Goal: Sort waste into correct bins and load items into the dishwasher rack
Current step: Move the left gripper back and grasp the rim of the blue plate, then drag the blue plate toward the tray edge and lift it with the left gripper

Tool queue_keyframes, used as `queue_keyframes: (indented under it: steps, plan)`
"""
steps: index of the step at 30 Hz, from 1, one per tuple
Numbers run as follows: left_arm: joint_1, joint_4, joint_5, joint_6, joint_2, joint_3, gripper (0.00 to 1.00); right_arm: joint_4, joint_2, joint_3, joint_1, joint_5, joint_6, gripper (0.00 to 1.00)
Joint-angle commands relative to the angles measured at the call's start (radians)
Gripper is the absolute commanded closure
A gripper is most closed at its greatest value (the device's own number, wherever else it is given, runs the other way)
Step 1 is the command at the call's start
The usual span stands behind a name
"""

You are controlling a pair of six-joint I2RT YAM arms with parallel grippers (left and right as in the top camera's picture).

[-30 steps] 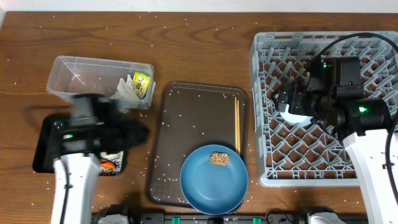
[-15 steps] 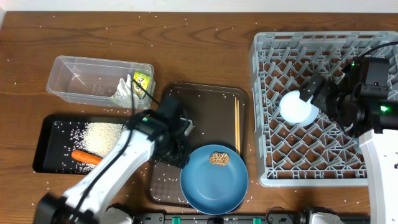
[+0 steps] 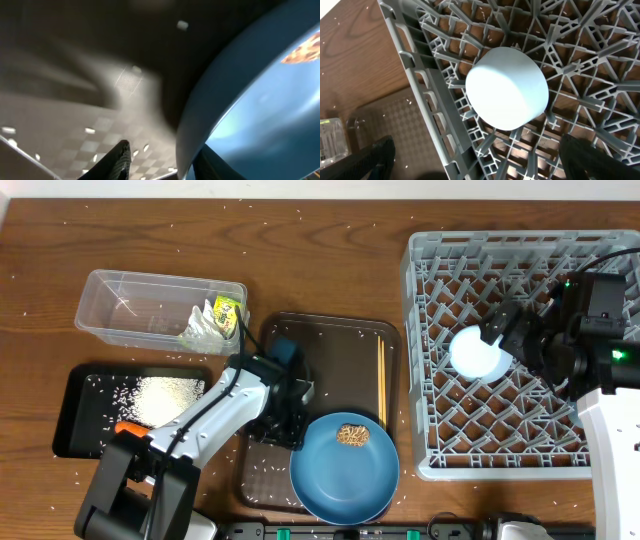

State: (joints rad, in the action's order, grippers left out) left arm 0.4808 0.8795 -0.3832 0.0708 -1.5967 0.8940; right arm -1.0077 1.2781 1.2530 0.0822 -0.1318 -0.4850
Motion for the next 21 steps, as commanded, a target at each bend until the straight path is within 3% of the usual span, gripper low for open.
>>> queue_keyframes:
  steps: [1,9,13,17,18,21]
  plan:
    - [0.003,-0.051,0.029,0.008,-0.005,-0.007,0.59,0.003,-0.013,-0.003,0.009,-0.003,0.019,0.03]
    - [-0.029,-0.099,0.409,0.193,-0.004,-0.005,0.59,0.002,-0.013,-0.003,0.009,-0.003,0.031,0.02]
    - [-0.054,-0.092,0.389,0.199,-0.001,0.010,0.59,0.002,-0.013,-0.003,0.009,-0.003,0.031,0.02]
    - [-0.052,-0.083,0.221,0.127,0.003,0.019,0.60,0.002,-0.013,-0.003,0.009,-0.003,0.031,0.02]
    - [-0.052,-0.076,0.208,0.124,0.003,0.018,0.63,0.002,-0.013,-0.003,0.009,-0.003,0.031,0.02]
    - [-0.053,-0.074,0.211,0.115,0.003,0.011,0.87,0.002,-0.013,-0.003,0.009,-0.003,0.031,0.02]
